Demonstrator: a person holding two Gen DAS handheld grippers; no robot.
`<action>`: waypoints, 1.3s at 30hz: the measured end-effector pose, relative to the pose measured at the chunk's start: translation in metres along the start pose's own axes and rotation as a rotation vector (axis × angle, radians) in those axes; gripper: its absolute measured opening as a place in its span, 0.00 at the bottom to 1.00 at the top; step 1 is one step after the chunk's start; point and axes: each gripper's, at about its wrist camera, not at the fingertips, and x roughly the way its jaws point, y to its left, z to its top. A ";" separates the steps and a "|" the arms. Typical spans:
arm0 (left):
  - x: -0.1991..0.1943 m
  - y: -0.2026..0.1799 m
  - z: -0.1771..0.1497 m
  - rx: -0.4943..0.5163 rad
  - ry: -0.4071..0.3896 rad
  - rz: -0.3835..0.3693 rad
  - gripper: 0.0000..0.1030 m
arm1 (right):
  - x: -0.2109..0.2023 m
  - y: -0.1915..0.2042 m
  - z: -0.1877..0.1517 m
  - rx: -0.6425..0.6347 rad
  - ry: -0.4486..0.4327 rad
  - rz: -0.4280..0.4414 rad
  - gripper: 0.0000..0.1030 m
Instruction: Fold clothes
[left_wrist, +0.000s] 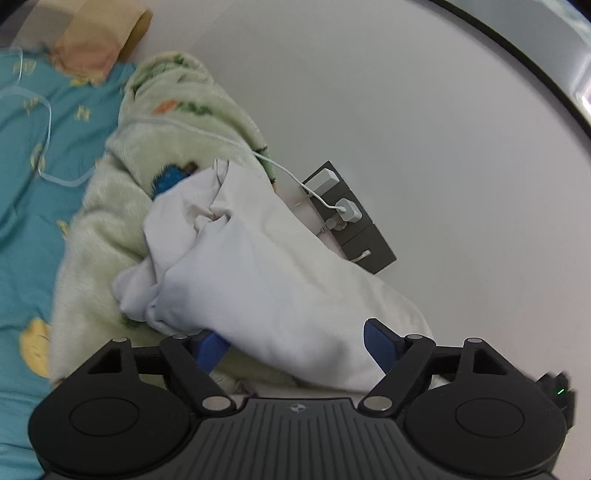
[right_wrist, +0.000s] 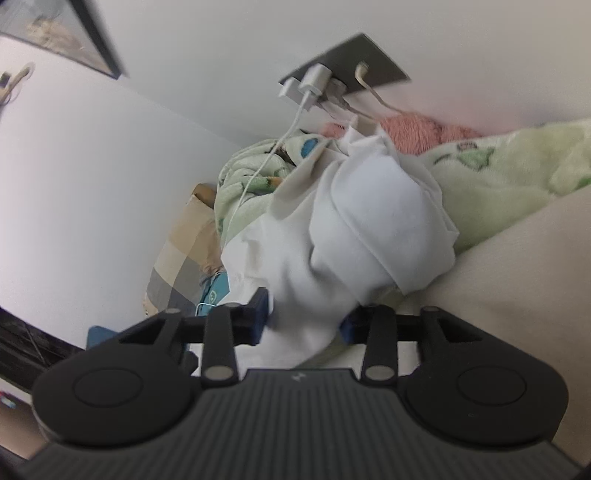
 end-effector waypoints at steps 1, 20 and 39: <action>-0.010 -0.007 -0.002 0.030 -0.005 0.018 0.81 | -0.009 0.004 -0.003 -0.028 -0.016 -0.003 0.56; -0.203 -0.097 -0.093 0.472 -0.216 0.268 1.00 | -0.129 0.094 -0.123 -0.632 -0.242 -0.056 0.84; -0.282 -0.088 -0.173 0.547 -0.334 0.340 1.00 | -0.168 0.113 -0.230 -0.792 -0.396 -0.142 0.84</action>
